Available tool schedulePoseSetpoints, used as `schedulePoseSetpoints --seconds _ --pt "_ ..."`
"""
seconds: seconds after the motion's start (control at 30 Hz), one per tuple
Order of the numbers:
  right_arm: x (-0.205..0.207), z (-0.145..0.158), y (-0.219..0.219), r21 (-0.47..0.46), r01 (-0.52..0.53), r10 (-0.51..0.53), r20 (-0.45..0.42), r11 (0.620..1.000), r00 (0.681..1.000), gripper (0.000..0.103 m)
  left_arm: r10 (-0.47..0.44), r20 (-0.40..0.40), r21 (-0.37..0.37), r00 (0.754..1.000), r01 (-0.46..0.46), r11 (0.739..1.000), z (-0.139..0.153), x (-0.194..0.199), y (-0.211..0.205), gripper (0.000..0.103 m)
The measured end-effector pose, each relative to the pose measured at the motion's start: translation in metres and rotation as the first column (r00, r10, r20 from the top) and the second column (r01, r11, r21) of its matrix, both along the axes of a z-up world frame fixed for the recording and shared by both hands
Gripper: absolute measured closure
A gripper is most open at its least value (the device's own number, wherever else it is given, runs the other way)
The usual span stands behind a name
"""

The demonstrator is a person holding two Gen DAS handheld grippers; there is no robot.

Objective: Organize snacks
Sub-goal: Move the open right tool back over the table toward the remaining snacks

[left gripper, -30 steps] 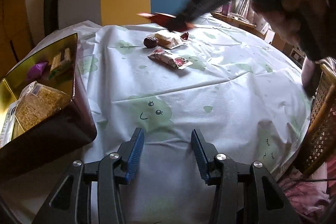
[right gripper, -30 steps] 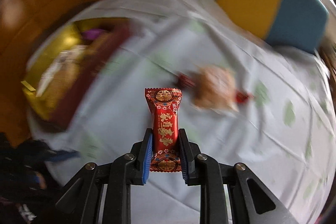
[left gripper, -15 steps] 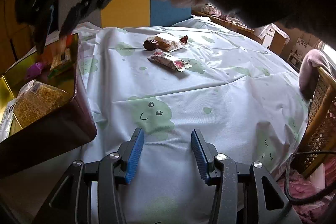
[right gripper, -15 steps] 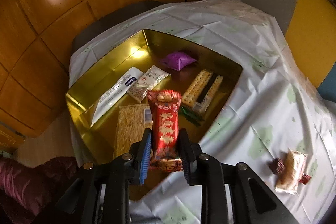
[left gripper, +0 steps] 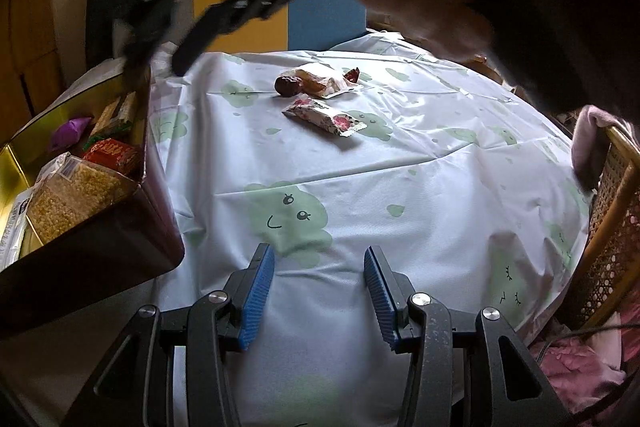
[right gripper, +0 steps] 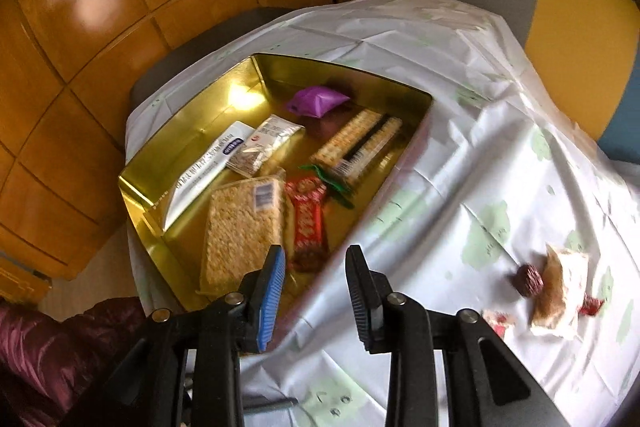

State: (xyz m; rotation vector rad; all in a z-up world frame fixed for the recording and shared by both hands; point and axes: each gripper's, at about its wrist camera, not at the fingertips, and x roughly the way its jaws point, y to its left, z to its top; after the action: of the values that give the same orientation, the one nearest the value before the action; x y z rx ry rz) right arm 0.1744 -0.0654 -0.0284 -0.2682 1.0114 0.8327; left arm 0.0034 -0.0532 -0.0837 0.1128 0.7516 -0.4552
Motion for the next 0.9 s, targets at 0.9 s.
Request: schedulePoseSetpoints --seconds 0.9 --pt "0.024 -0.041 -0.26 -0.221 0.596 -0.589 0.104 0.772 0.801 0.071 0.021 -0.02 0.025 1.0 -0.02 0.999 0.001 0.004 -0.004 0.055"
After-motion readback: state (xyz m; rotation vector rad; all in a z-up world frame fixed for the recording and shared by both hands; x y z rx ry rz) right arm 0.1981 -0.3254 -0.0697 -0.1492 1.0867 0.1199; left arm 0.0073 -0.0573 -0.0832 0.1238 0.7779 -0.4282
